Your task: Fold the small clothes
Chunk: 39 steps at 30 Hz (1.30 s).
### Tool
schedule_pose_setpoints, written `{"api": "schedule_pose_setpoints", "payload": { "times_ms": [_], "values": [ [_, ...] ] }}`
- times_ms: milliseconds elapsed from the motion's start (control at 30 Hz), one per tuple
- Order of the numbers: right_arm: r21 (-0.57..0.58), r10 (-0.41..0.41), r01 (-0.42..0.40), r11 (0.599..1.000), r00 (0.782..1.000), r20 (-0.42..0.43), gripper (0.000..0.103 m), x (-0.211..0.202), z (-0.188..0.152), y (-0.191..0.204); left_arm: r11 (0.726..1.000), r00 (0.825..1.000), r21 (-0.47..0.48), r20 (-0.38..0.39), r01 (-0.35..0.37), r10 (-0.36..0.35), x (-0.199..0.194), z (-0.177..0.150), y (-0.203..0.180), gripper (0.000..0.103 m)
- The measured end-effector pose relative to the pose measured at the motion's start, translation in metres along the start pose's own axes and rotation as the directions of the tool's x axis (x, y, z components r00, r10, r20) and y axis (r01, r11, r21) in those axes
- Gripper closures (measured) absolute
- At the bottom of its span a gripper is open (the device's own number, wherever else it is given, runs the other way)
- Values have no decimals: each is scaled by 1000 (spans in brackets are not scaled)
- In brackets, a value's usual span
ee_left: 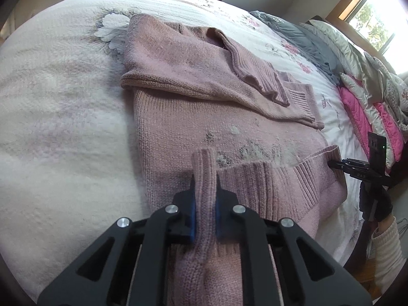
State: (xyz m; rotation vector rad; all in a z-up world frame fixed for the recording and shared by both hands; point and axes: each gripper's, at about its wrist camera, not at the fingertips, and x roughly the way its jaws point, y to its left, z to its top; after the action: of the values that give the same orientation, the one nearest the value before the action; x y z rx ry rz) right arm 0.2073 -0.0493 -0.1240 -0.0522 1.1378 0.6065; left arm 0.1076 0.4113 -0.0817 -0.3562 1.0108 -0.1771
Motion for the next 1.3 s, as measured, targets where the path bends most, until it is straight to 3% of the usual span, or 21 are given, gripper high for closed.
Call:
{"api": "schedule_pose_setpoints", "payload": {
  "times_ms": [167,333,467,667,800,967,1100,1300],
  "values": [
    [-14,83,-82,997,989,120,93,-47,-7,7,999,988,47,149,24,-31,-45,5,-20,95],
    [-9,136,-137,990,961,239,93,-93,5,7,995,965,73,252,61,-77,-73,29,-38,95],
    [4,130,-138,990,940,315,93,-113,34,1,995,948,70,308,65,-84,-80,66,-41,95],
    [51,81,-106,993,931,355,93,-113,97,-21,998,926,68,374,18,-42,-68,134,-41,95],
    [97,54,-94,991,935,350,93,-97,145,-39,999,927,45,376,-16,-2,-40,179,-31,95],
    [177,44,-99,979,956,291,93,-50,185,-63,999,948,-8,314,-46,47,8,208,-7,95],
    [206,12,-59,977,975,224,93,-8,197,-71,995,964,-46,248,-84,93,46,212,13,95],
    [249,-21,-21,968,986,166,93,32,199,-82,988,975,-98,178,-120,136,79,212,36,94]
  ]
}}
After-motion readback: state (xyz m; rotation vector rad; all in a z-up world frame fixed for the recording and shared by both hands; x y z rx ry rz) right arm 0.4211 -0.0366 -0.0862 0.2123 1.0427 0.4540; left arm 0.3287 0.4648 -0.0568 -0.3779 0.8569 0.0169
